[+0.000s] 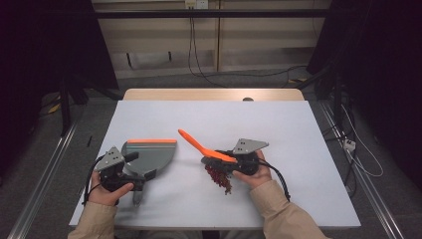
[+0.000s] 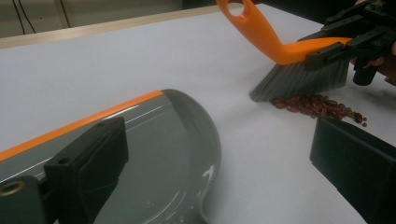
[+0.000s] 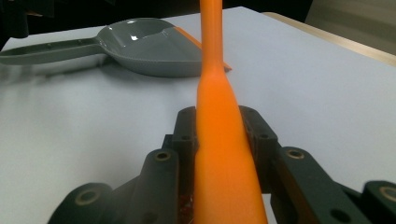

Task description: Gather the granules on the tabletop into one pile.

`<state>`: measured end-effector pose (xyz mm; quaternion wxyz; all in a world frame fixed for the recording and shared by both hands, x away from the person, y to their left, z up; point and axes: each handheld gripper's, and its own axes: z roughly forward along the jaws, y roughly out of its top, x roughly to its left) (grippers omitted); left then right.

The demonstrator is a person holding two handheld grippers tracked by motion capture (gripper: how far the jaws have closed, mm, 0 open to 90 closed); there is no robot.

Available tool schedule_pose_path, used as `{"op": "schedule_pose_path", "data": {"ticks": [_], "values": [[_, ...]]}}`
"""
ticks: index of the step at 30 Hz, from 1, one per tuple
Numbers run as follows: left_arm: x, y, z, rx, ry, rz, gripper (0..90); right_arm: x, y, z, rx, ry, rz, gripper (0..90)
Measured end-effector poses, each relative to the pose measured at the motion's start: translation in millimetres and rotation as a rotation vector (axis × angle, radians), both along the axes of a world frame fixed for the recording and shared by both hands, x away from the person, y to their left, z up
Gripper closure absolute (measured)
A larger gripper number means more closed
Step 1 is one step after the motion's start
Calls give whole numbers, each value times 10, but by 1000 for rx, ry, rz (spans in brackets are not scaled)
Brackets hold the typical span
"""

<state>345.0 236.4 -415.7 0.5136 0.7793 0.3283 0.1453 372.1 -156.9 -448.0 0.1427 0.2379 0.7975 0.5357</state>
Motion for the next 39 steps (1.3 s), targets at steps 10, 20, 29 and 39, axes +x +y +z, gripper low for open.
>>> {"op": "schedule_pose_path", "data": {"ticks": [10, 20, 29, 39], "values": [[-49, 3, -4, 38, 6, 13, 43, -4, -102, 93, 73, -42, -57, 711], [-149, 67, -121, 140, 26, 81, 65, -183, -518, 177, 78, -61, -180, 711], [-213, 86, -222, 229, 42, 145, 82, -304, -875, 151, 58, -63, -280, 711], [-230, 141, -247, 255, 65, 174, 109, -312, -975, 61, 27, -36, -333, 710]]}}
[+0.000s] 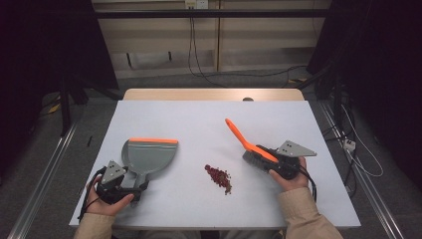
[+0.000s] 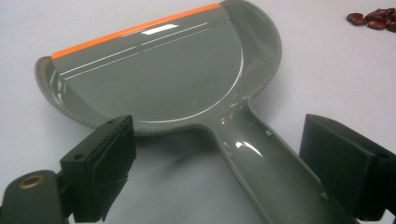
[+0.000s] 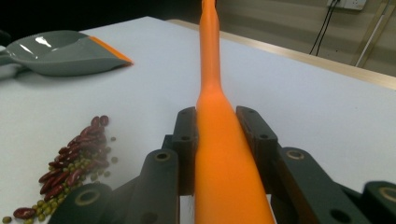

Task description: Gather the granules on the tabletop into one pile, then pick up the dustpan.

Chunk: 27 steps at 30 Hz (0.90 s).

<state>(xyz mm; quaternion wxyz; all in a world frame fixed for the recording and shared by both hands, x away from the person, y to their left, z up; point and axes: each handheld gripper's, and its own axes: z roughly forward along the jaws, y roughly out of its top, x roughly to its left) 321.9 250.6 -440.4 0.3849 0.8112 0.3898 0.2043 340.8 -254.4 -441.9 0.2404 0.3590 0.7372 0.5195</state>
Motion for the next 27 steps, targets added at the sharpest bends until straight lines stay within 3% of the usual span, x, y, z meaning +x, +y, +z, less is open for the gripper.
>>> {"op": "schedule_pose_path", "data": {"ticks": [10, 12, 17, 19, 21, 25, 27], "values": [[33, 134, -21, -32, 40, 24, 147, -8, -23, -19, 10, 26, -13, 710], [43, 161, -25, -62, 50, 23, 185, -18, -23, -22, -5, 26, -17, 710], [53, 212, 0, -48, 35, 46, 237, -63, -26, -41, -31, 57, -21, 709], [59, 200, 0, -55, 31, 33, 241, -98, -34, -37, -55, 66, -22, 709], [71, 177, -11, -43, 42, 5, 250, -111, -47, -36, -36, 87, -26, 708], [100, 150, -15, -41, 45, -9, 251, -118, -23, -11, -71, 90, -24, 708], [115, 144, -25, -44, 55, -11, 250, -116, -13, -14, -65, 93, -22, 707]]}}
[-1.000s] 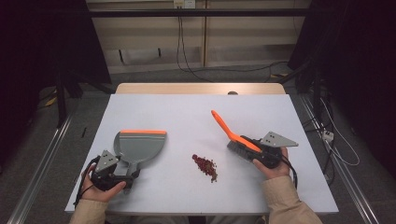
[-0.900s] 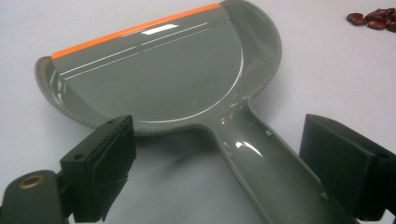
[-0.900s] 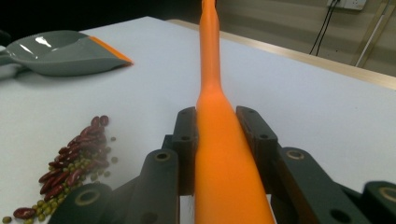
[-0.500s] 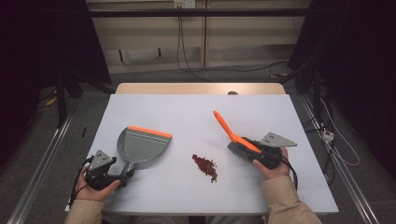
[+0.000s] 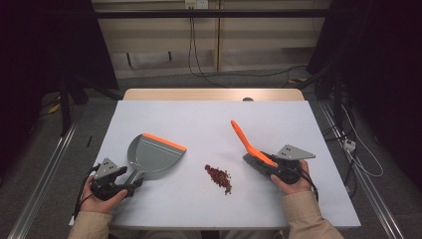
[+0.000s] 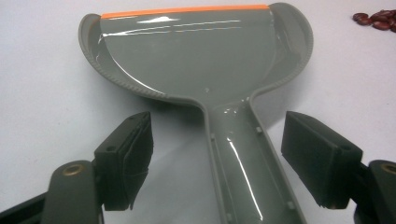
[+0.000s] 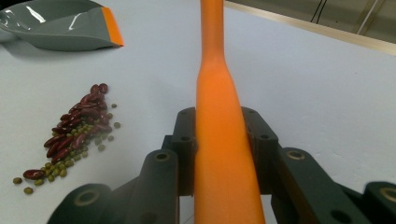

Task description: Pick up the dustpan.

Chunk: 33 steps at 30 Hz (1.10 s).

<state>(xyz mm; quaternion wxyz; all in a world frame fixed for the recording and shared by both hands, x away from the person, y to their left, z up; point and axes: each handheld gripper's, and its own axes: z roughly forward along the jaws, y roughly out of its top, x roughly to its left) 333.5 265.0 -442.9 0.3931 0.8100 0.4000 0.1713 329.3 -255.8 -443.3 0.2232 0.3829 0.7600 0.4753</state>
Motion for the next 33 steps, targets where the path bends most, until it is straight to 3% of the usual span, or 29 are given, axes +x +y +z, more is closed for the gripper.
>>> {"op": "schedule_pose_path", "data": {"ticks": [4, 11, 13, 18, 20, 27, 30, 33], "values": [[18, -14, -1, 21, 12, -22, 306, 5, -8, 4, -2, 0, 0, 708], [82, -59, 9, 34, 9, -11, 361, 11, -2, 8, -2, 5, -5, 708], [107, -72, 6, 63, 12, -24, 414, 12, -1, 7, -1, 5, -4, 708], [148, -68, -6, 68, 17, -15, 539, 13, 2, 5, 2, 5, -7, 707], [163, -48, 7, 90, 12, -19, 620, 11, 1, 4, 3, 5, -8, 708], [176, -35, 44, 54, 11, -43, 626, 10, 14, -4, 13, 6, -16, 708], [161, -53, 74, 21, -5, -52, 627, 9, 14, -10, 19, 3, -19, 708], [136, -66, 139, 15, -22, -83, 628, 9, 9, -10, 21, 4, -23, 708]]}}
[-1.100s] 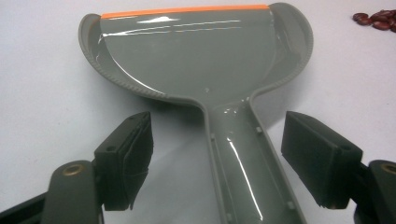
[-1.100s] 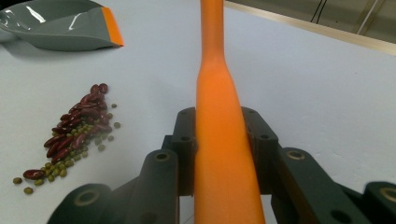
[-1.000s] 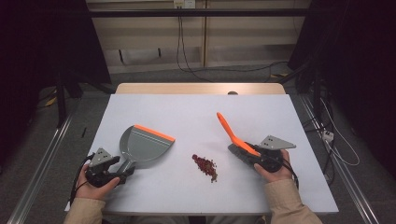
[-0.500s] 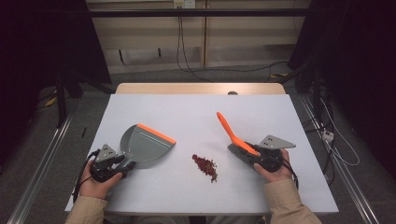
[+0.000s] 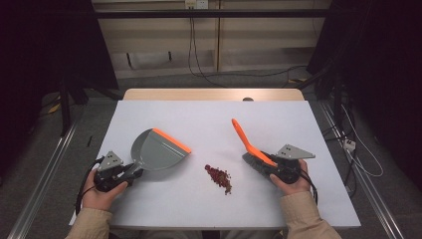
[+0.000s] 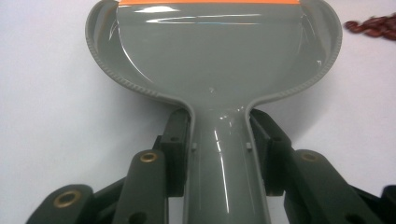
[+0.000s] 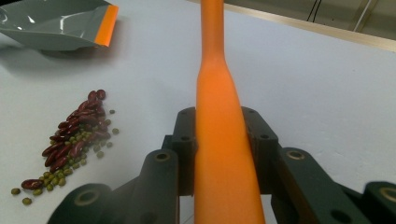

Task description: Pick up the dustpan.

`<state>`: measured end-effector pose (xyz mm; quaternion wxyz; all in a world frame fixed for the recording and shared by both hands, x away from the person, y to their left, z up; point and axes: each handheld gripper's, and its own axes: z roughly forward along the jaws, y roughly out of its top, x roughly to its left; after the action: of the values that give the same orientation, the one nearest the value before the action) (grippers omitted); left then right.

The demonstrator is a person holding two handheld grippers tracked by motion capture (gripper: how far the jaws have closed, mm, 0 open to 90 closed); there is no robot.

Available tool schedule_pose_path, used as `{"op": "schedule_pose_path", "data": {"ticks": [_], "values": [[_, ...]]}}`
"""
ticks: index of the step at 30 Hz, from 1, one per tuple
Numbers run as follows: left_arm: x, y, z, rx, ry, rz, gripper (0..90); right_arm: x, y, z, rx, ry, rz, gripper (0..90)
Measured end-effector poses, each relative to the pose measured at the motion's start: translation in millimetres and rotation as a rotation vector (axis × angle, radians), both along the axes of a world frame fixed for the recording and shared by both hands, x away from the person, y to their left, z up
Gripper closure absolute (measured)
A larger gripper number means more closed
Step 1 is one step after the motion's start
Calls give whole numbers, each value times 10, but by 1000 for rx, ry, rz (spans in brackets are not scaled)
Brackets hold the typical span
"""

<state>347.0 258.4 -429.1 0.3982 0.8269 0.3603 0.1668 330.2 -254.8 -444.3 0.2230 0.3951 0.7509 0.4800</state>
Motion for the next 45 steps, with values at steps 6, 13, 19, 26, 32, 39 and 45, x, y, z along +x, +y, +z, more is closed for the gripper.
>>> {"op": "schedule_pose_path", "data": {"ticks": [6, 13, 19, 26, 32, 39, 45], "values": [[-55, -35, 96, -9, 5, -77, 628, 4, -1, 0, 2, 1, -3, 708], [-160, -127, 177, 21, 22, -185, 628, 4, 7, -5, 7, 0, -15, 709], [-236, -213, 159, 24, 44, -260, 628, -13, 17, -8, 8, -2, -6, 707], [-309, -242, 132, 55, 66, -303, 627, -32, 47, 4, -19, -9, 1, 704], [-311, -240, 85, 73, 74, -303, 627, -34, 81, 28, -36, 0, 6, 668], [-325, -281, 44, 73, 89, -317, 627, 15, 169, 84, -57, 20, 2, 615], [-334, -285, 45, 73, 88, -340, 627, 35, 157, 124, -52, 28, -32, 704]]}}
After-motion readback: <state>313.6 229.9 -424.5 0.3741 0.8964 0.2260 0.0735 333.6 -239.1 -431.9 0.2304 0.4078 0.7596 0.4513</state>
